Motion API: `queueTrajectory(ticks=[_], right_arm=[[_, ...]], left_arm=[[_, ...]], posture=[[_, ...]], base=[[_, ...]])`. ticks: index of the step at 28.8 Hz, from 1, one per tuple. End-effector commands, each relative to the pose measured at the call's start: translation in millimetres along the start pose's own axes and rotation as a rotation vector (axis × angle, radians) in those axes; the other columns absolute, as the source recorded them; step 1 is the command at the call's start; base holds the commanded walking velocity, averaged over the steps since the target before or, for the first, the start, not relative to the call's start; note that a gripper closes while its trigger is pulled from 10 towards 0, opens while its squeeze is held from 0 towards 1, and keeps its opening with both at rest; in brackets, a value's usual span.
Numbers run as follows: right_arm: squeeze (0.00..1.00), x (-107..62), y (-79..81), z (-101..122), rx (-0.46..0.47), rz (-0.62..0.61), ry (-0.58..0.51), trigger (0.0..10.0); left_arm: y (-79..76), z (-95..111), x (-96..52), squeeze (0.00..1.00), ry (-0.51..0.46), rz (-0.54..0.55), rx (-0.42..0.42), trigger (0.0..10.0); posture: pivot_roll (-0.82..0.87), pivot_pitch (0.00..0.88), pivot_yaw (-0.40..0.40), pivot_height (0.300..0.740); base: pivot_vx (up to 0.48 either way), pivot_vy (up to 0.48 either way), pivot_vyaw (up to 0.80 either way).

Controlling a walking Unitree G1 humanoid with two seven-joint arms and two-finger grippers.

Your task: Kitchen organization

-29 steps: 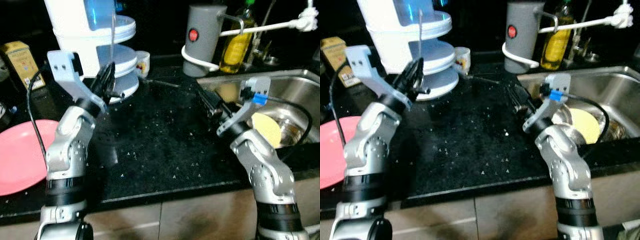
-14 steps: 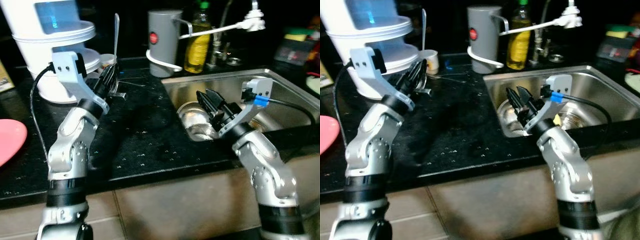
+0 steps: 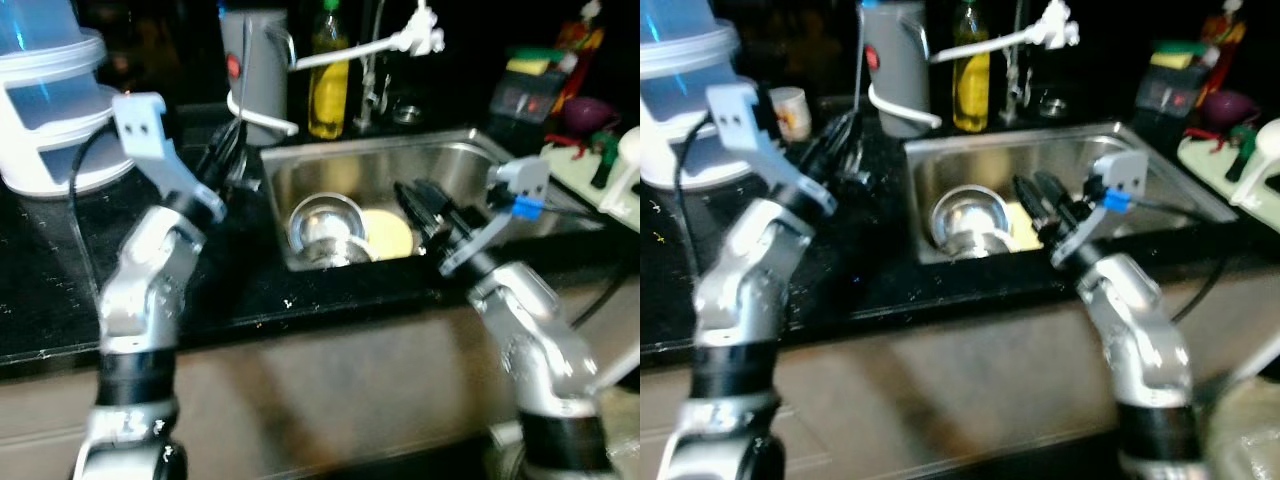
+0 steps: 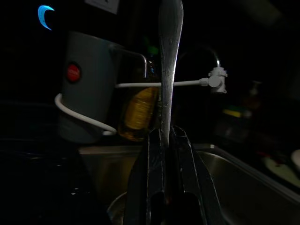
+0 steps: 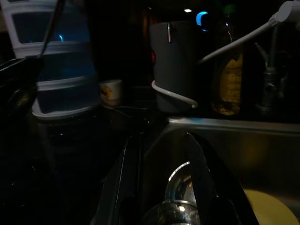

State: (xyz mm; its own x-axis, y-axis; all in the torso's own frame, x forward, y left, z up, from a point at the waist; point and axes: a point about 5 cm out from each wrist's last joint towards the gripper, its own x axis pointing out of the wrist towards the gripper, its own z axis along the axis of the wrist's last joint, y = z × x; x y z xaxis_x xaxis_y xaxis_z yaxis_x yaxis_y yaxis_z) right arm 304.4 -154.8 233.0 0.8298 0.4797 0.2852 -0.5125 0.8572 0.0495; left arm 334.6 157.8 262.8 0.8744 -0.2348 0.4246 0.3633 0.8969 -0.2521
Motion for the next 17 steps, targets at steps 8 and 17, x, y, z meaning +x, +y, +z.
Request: queueTrajectory(ticks=[8,17], right_arm=[[0.0,-1.8,-0.7,-2.9,-0.02,-0.003,0.019,10.0],[0.0,-0.4,-7.6,-7.8,-0.023,-0.076,0.052,10.0]], left_arm=[[2.2,2.5,2.1,0.0,-0.011,0.007,-0.013,10.0],[11.4,3.3,8.2,0.0,0.003,0.017,0.002,10.0]], posture=[[-0.05,0.0,-0.016,0.74],[-0.05,0.0,-0.014,0.74]], base=[[0.0,0.0,0.77],[0.0,0.0,0.0]])
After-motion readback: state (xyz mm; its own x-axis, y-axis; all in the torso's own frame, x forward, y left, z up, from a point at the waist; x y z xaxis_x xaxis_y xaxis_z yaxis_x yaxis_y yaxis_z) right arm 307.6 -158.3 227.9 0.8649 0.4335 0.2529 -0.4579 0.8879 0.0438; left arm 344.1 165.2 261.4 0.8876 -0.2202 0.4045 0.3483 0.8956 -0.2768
